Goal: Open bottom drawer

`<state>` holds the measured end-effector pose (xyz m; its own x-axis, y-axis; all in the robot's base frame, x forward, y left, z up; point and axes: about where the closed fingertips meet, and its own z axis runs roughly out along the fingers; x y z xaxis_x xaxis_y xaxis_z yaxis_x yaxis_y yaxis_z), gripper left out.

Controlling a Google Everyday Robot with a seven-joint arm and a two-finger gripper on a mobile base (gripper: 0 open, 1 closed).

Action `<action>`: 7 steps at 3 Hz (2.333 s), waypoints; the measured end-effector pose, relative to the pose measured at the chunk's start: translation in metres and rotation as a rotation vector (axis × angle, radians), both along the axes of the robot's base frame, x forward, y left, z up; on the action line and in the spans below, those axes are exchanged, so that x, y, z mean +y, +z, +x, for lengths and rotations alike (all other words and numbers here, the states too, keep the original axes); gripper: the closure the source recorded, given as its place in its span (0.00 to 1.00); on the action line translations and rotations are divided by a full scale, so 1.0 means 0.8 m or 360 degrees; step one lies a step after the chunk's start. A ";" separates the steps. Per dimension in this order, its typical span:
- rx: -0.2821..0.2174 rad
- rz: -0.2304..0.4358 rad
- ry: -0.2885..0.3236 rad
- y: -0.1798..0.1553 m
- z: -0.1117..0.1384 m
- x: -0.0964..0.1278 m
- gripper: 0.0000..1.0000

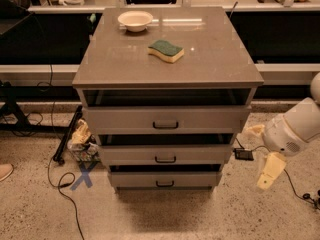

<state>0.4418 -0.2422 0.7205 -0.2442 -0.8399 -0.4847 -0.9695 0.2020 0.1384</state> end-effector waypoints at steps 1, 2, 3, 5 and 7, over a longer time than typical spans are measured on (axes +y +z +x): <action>0.0004 0.0006 0.0078 -0.070 0.012 -0.016 0.00; 0.0008 0.0015 0.0157 -0.138 0.017 -0.024 0.00; 0.0001 0.0091 0.0200 -0.191 0.013 -0.026 0.00; 0.0034 0.0209 0.0257 -0.244 0.003 -0.008 0.00; -0.0039 0.0264 0.0340 -0.346 0.012 0.008 0.00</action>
Offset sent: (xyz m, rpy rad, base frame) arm 0.0207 -0.0297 -0.1724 0.0118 -0.0002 0.1541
